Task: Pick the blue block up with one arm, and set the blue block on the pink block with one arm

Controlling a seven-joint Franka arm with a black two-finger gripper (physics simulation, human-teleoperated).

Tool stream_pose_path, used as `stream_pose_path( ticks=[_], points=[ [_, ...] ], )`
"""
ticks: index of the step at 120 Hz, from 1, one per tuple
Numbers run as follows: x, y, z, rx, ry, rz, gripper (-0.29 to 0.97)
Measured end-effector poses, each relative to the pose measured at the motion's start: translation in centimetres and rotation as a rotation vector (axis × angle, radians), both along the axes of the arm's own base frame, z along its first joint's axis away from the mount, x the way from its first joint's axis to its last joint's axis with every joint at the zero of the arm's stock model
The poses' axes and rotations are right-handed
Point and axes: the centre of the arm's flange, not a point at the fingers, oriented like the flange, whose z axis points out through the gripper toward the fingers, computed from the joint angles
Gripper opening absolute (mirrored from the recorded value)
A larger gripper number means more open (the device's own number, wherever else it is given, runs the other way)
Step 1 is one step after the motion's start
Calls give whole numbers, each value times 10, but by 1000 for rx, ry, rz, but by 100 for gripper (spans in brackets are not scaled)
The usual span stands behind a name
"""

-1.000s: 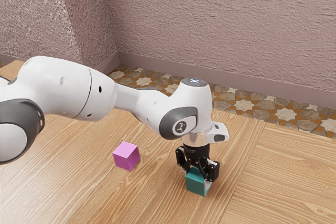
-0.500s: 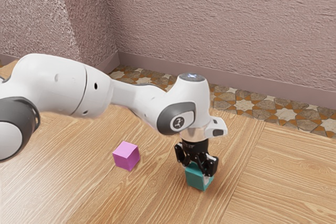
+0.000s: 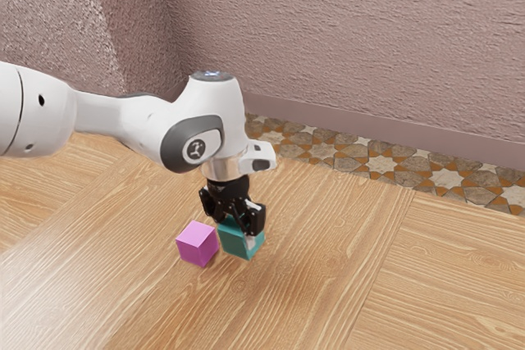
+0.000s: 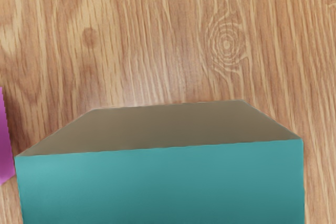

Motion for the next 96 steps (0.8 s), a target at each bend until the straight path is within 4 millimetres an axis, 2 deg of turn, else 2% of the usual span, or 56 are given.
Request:
stream_pose_path(
  ticks=[14, 51, 85, 96],
  points=[
    [-6, 29, 1, 4, 18, -7, 39],
    [-13, 74, 12, 27, 29, -97, 39],
    [-11, 123, 6, 32, 62, -121, 39],
    [-8, 133, 0, 31, 74, -129, 39]
  ],
)
